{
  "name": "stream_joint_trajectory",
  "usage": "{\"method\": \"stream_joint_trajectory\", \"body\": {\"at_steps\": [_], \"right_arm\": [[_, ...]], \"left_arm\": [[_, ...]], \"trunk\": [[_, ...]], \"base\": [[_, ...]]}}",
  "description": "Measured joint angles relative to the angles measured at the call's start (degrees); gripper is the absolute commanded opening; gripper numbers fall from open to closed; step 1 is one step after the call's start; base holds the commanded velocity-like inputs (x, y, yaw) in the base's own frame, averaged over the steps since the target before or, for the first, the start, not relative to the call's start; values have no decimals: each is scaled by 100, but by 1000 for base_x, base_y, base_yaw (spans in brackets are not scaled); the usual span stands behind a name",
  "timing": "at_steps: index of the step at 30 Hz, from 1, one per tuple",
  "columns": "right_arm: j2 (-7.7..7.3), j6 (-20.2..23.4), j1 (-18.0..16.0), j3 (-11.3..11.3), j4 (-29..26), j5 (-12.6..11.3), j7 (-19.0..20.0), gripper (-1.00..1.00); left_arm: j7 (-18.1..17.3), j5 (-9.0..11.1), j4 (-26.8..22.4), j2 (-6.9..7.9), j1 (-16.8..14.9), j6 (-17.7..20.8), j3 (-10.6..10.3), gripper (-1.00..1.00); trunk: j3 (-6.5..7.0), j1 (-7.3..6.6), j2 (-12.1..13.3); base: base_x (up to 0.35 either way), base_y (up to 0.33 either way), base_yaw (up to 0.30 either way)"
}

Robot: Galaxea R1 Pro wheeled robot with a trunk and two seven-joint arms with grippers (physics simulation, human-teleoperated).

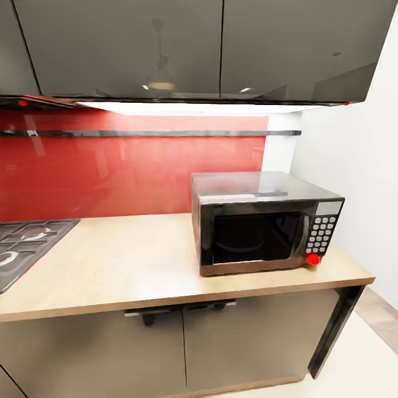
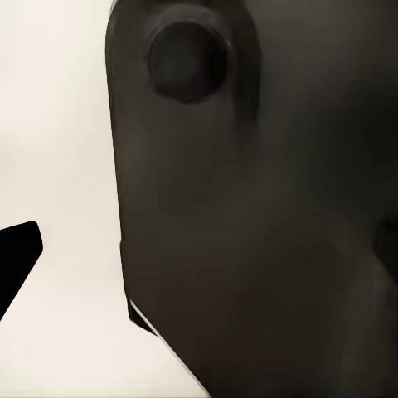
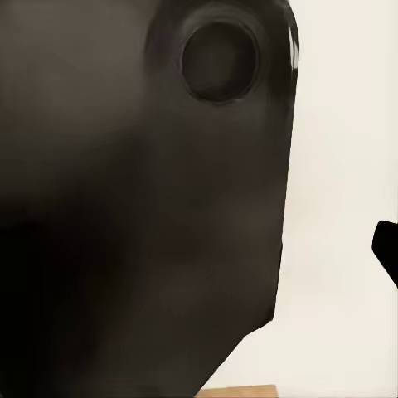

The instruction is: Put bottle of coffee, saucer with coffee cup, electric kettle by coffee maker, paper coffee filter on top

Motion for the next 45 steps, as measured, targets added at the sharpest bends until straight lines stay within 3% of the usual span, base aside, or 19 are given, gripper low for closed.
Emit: {"method": "stream_joint_trajectory", "body": {"at_steps": [10, 35, 45], "right_arm": [[271, -15, -58, -6, -316, 0, 7, 100], [246, -10, -61, -24, -455, 8, -10, 100], [246, -8, -61, -23, -464, 8, -10, 100]], "left_arm": [[5, -23, -48, -20, 15, -3, -17, 100], [6, 12, -48, -33, 21, -6, 9, 100], [15, 16, -56, -30, 16, -9, 8, 100]], "trunk": [[2, 1, 1], [-62, 1, 1], [76, -218, 401]], "base": [[0, 0, 0], [0, 0, 218], [0, 0, 265]]}}
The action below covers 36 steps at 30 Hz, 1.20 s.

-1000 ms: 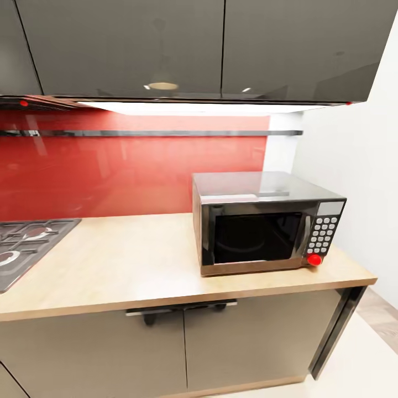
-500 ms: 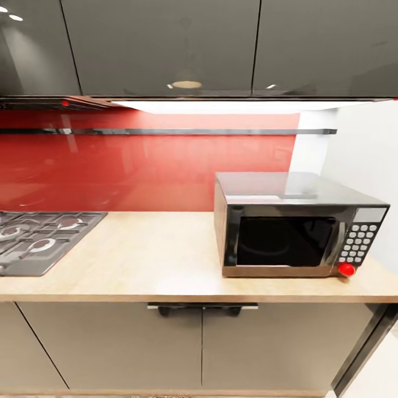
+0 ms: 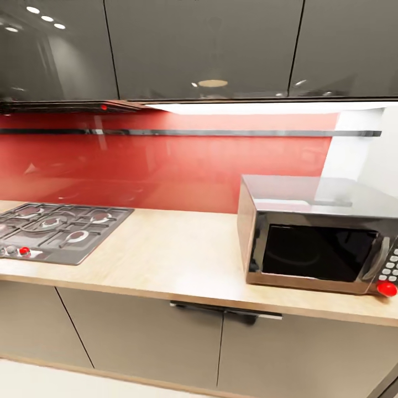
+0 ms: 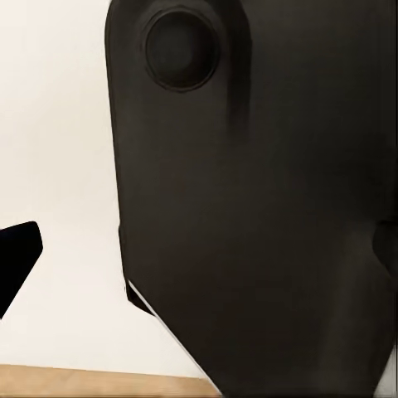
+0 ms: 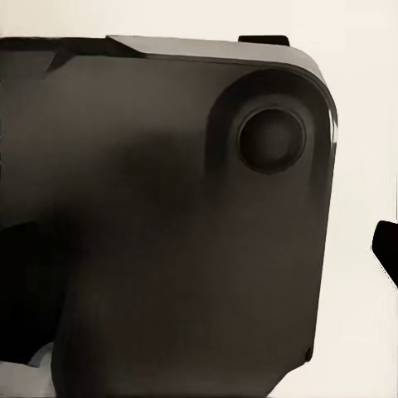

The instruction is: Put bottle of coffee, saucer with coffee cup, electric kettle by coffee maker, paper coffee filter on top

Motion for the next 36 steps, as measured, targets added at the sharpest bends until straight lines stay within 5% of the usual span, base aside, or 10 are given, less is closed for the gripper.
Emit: {"method": "stream_joint_trajectory", "body": {"at_steps": [36], "right_arm": [[0, -8, 0, 7, -97, 8, -3, 100]], "left_arm": [[9, 342, -10, 83, -17, -37, 3, 100]], "trunk": [[538, -791, 1445]], "base": [[0, 0, 269]]}}
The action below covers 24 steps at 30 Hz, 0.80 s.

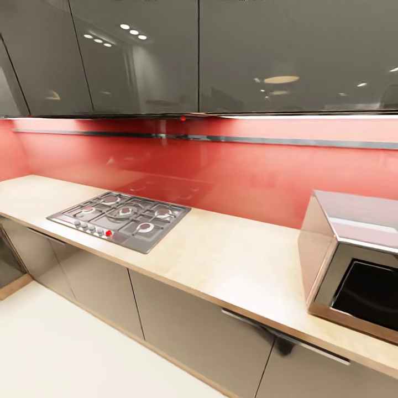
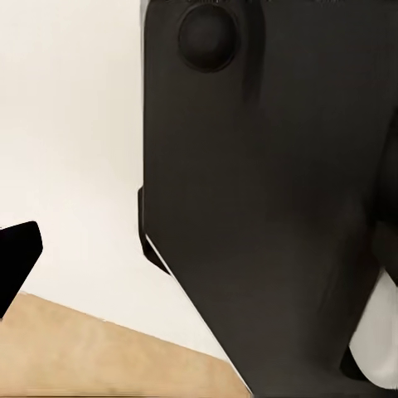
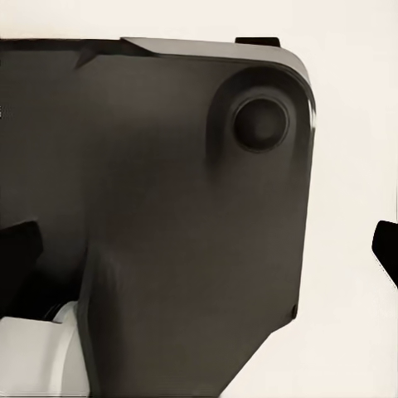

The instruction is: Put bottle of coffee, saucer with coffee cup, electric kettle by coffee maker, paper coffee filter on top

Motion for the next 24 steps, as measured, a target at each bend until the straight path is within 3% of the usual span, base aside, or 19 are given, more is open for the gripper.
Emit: {"method": "stream_joint_trajectory", "body": {"at_steps": [24], "right_arm": [[0, 0, 0, 3, 0, 0, -3, 100]], "left_arm": [[21, 1, -2, -8, -4, -222, 1, 100]], "trunk": [[431, -528, 964]], "base": [[0, 0, 281]]}}
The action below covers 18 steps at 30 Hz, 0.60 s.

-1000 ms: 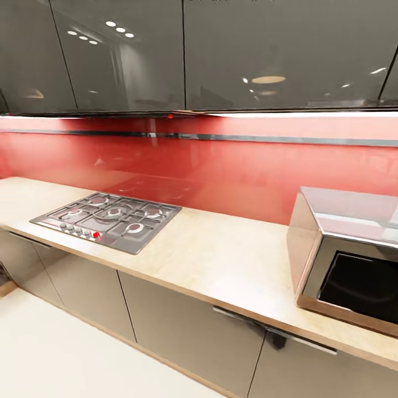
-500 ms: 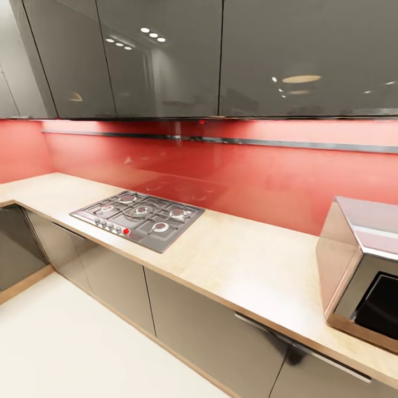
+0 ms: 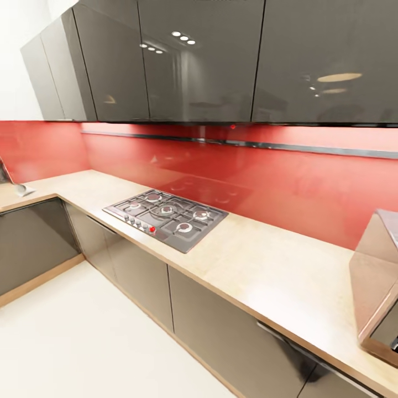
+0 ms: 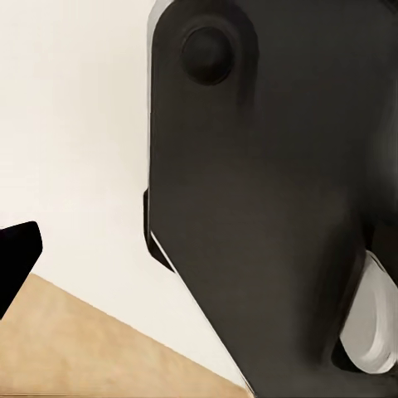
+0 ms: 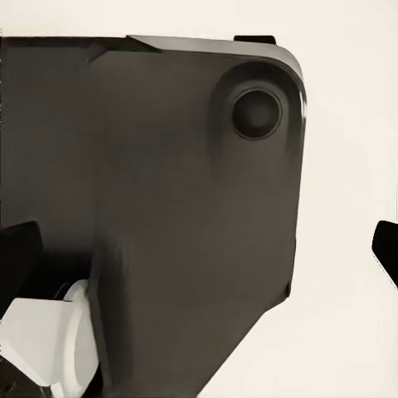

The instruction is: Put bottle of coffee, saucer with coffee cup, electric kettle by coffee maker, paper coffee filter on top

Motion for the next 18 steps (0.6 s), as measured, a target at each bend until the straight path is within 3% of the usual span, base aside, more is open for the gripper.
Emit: {"method": "stream_joint_trajectory", "body": {"at_steps": [18], "right_arm": [[0, 0, 0, 9, 6, 0, 1, 100]], "left_arm": [[-3, 6, 0, 7, -1, -1, 0, 100]], "trunk": [[324, -396, 723]], "base": [[0, 0, 281]]}}
